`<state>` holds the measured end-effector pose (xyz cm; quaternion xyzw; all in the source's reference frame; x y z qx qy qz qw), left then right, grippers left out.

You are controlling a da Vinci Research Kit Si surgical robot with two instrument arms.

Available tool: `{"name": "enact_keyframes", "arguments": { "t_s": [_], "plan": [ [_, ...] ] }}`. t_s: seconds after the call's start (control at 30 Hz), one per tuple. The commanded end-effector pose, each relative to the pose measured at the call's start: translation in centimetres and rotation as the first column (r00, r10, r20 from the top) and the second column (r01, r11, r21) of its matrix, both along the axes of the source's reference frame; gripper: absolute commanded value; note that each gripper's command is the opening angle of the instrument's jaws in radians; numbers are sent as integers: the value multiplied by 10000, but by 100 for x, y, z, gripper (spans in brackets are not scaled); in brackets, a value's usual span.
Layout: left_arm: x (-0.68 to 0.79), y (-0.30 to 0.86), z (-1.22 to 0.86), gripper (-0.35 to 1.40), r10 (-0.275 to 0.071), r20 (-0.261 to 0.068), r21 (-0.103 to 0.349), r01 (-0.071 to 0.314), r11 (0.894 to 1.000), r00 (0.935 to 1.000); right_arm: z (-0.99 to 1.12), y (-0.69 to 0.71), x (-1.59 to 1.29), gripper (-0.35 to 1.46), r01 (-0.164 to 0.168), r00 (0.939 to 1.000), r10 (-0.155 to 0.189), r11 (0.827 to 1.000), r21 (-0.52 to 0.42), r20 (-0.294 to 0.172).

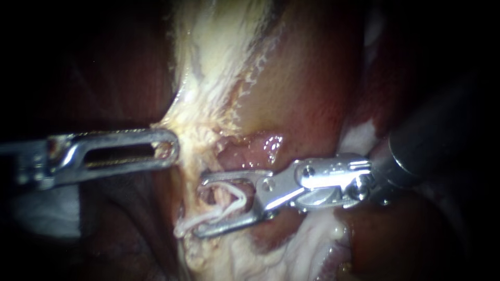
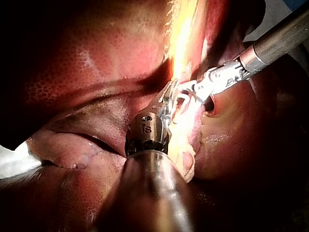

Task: Clipping second clip left tube

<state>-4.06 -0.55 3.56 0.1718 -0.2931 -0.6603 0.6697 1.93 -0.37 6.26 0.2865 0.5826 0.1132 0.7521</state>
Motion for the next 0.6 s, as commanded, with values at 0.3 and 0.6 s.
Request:
{"name": "enact_keyframes", "arguments": {
  "t_s": [0.3, 0.6],
  "plan": [
    [0, 0, -1, -35, -2, -5, -1, 2, 10000, 10000, -4, -4, 4, 60, 68, 10000, -68, 10000, -21, -22],
    [2, 3, 4, -35, 19, 9, -2, -19, 10000, 10000, -10, -22, 17, 60, 361, 9989, -348, 9984, 428, -307]
  ]
}}
